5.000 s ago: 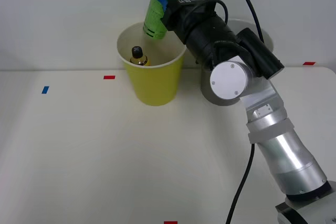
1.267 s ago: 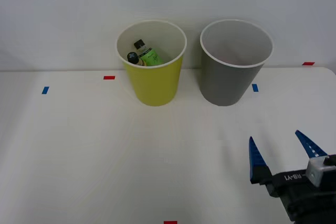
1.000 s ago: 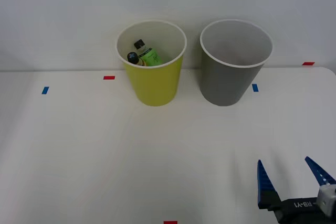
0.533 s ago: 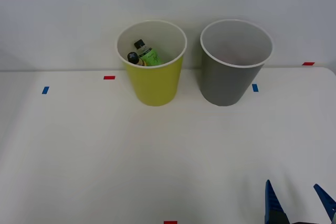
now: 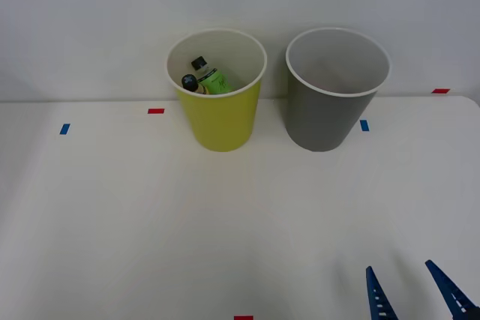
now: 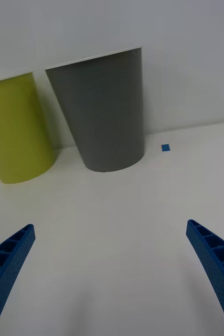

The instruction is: Put cans in the gray bin, plastic bottles in the light green bin

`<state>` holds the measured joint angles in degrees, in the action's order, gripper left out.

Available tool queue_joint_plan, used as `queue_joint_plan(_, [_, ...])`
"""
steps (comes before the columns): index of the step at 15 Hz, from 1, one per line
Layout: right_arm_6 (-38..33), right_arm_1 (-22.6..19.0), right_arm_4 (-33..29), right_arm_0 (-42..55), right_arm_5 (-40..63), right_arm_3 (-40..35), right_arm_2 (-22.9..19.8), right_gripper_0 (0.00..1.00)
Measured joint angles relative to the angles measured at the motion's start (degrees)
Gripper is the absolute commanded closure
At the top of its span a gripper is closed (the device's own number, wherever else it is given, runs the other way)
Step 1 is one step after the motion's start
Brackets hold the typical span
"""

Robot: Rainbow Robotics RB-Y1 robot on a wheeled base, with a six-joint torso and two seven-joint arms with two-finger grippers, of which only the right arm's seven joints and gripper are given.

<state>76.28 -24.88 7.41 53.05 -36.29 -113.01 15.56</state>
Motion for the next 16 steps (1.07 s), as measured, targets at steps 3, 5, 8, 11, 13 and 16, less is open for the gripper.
queue_joint_plan(3, [-12.59, 2.33, -15.49, -0.22, -6.21, 5.03, -5.01, 0.0])
queue_joint_plan(5, [-19.88, 4.91, -23.52, 0.8, -9.31, 5.9, -8.6, 0.0])
queue_joint_plan(8, [-29.34, 9.01, -32.68, 2.35, -13.78, 6.26, -13.26, 0.0])
queue_joint_plan(11, [-32.32, 11.08, -35.91, 3.5, -15.52, 6.3, -16.21, 0.0])
queue_joint_plan(13, [-33.01, 11.23, -35.99, 4.06, -15.65, 6.37, -16.76, 0.0])
queue_joint_plan(16, [-34.02, 10.86, -34.07, 2.95, -15.72, 8.59, -15.73, 0.0])
